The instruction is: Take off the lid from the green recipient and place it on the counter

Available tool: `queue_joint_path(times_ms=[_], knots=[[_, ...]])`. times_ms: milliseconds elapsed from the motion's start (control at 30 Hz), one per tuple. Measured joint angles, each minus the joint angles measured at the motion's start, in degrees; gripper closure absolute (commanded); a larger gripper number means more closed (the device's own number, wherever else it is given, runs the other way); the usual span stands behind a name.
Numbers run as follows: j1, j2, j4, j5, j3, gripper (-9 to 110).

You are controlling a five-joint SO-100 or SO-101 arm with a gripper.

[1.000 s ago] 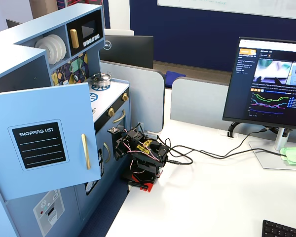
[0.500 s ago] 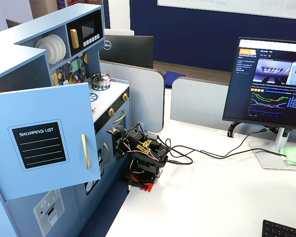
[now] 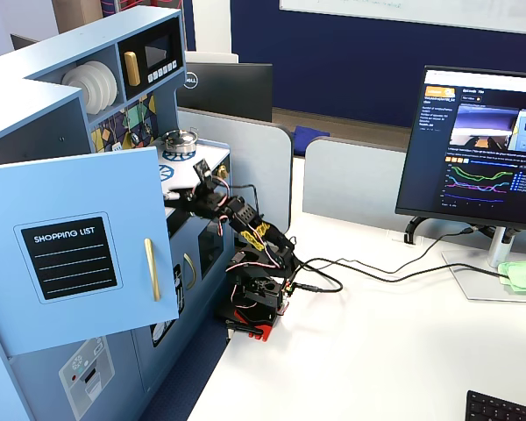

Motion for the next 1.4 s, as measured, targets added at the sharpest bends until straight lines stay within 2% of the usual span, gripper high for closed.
queue_joint_path(times_ms=[233,667,1033,1200,1300,1400], knots=[[0.0,-11.4,-6.2,-0.5,-9.6,68],[0.0,-28.2,-9.3,-2.5,-22.8,70],[-2.5,-33.6,-9.5,-3.5,-25.8,72],[-2.5,-33.7,-9.8,-4.1,-26.1,85],[-2.9,-33.7,-9.7,-4.7,-26.1,100],[-3.6,-33.7,-9.1,-5.9,-26.1,101]])
